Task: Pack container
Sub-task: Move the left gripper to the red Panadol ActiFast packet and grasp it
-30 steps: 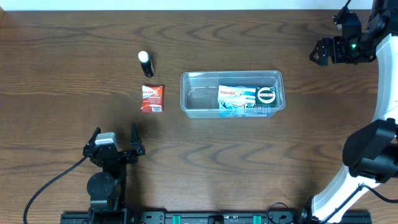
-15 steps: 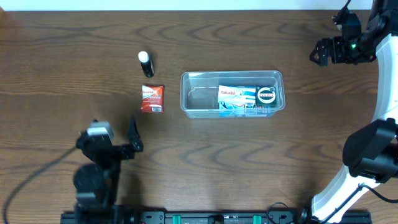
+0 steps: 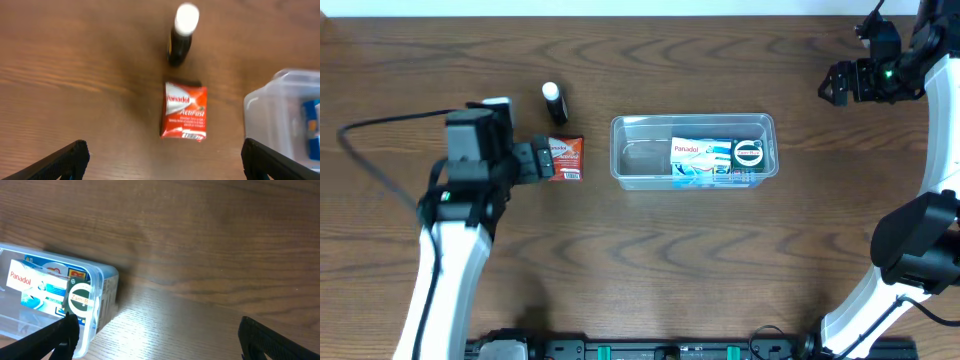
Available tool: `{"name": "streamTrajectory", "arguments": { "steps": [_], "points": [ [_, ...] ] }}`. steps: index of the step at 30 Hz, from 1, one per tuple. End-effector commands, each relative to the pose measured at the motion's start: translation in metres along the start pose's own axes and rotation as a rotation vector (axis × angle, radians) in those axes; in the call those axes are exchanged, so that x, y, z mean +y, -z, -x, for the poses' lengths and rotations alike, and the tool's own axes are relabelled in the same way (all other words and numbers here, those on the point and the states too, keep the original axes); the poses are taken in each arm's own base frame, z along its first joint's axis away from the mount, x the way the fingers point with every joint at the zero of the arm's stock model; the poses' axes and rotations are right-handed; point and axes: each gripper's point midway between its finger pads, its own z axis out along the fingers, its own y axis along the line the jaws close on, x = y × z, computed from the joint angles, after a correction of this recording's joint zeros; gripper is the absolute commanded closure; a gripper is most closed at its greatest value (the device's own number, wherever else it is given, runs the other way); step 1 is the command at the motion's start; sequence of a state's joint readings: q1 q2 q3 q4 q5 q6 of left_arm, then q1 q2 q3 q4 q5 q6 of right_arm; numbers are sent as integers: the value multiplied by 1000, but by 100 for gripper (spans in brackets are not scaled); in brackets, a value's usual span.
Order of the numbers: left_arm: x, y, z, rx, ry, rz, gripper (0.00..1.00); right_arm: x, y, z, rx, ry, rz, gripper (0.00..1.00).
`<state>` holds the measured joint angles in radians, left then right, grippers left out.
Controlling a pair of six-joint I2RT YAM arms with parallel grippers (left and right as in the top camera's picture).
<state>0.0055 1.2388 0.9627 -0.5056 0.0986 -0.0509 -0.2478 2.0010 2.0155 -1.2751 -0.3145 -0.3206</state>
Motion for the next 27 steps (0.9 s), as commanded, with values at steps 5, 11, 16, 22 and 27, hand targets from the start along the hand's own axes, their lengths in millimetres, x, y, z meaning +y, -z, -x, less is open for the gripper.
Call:
{"name": "streamTrajectory", "arguments": {
  "steps": [5, 11, 16, 22, 27],
  "points": [
    [-5, -41, -10, 91, 7, -44, 2, -3, 5, 4, -18, -15, -5, 1],
    [-24, -63, -13, 102, -99, -124, 2, -3, 5, 4, -18, -15, -5, 1],
    [-33, -83, -23, 135, -156, -140, 2, -3, 5, 4, -18, -15, -5, 1],
    [-28, -107, -32, 163, -192, -105, 2, -3, 5, 4, -18, -15, -5, 1],
    [-25, -121, -37, 180, -165, -92, 2, -3, 5, 4, -18, -15, -5, 1]
  ]
}}
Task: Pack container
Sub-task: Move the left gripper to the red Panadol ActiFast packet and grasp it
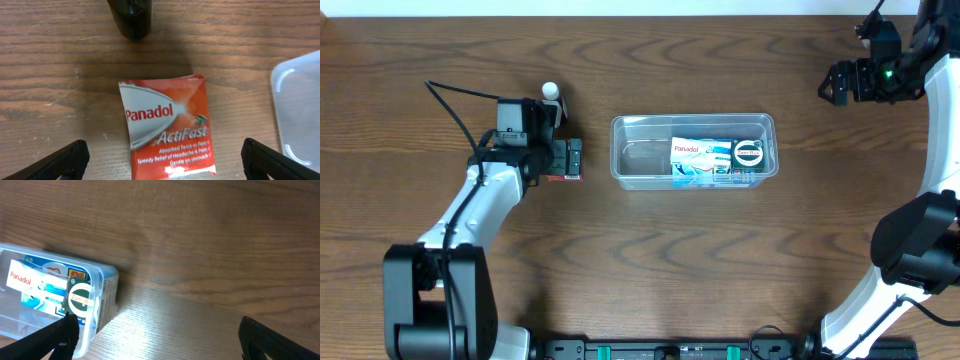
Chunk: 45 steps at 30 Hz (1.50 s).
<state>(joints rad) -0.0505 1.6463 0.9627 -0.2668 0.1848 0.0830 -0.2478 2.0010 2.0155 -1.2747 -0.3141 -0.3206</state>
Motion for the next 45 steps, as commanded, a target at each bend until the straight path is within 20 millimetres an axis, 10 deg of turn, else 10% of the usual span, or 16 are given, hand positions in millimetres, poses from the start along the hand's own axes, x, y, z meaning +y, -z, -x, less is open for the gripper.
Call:
{"name": "streamTrajectory", "arguments": {
  "steps": [1, 45],
  "points": [
    [4, -9, 1, 9, 2, 17, 2, -3, 5, 4, -18, -15, -5, 1],
    [-4, -38, -19, 71, 26, 55, 2, -3, 5, 4, -18, -15, -4, 1]
  ]
}}
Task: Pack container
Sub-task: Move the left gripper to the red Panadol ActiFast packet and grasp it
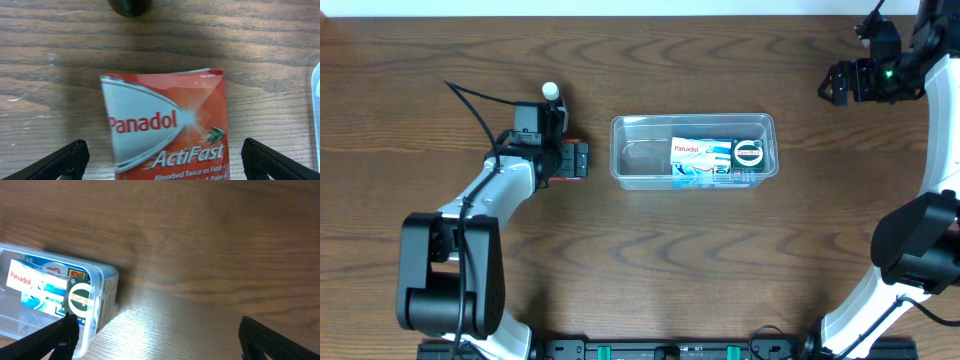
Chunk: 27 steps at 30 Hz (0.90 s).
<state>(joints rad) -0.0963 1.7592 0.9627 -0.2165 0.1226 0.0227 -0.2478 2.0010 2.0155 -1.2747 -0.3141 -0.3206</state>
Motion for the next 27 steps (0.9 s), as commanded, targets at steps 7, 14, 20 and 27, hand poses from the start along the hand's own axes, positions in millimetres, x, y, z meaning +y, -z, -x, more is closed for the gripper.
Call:
{"name": "streamTrajectory", "arguments": {
  "steps": [7, 14, 20, 27],
  "points": [
    [-3, -7, -3, 11, -6, 12, 9, -3, 5, 4, -18, -15, -4, 1],
    [-3, -9, -5, 19, -6, 12, 17, -3, 5, 4, -18, -15, -5, 1],
    [-3, -11, -6, 25, -5, 12, 25, -3, 5, 4, -18, -15, -5, 1],
    [-3, -11, -6, 25, -5, 12, 32, -3, 5, 4, -18, -15, -4, 1]
  ]
}}
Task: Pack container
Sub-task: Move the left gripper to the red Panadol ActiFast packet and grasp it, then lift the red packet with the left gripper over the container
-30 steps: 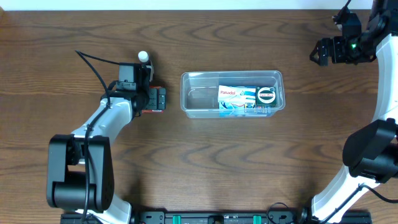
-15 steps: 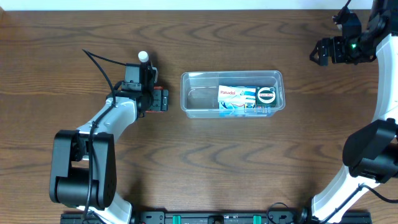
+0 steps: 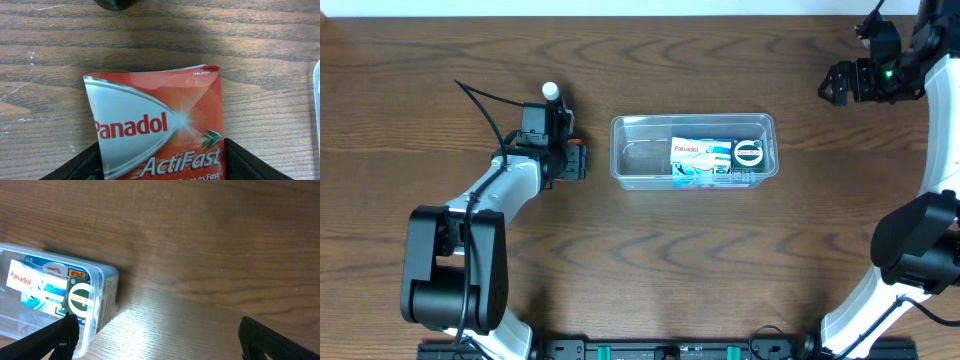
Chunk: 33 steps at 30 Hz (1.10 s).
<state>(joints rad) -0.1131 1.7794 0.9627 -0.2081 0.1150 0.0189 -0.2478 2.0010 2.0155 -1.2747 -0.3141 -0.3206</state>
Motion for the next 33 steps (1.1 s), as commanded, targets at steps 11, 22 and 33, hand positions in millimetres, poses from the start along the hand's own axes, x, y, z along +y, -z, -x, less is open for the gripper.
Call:
{"name": "streamTrajectory", "arguments": {
  "steps": [11, 22, 33],
  "points": [
    [1, 6, -1, 8, 20, 11, 34, -3, 5, 4, -18, -15, -5, 1],
    [-4, 65, 26, -125, 36, 15, 34, -3, 5, 4, -18, -15, -5, 1],
    [-33, 138, 55, -303, 8, 74, 34, -3, 5, 4, -18, -15, -5, 1]
  ]
}}
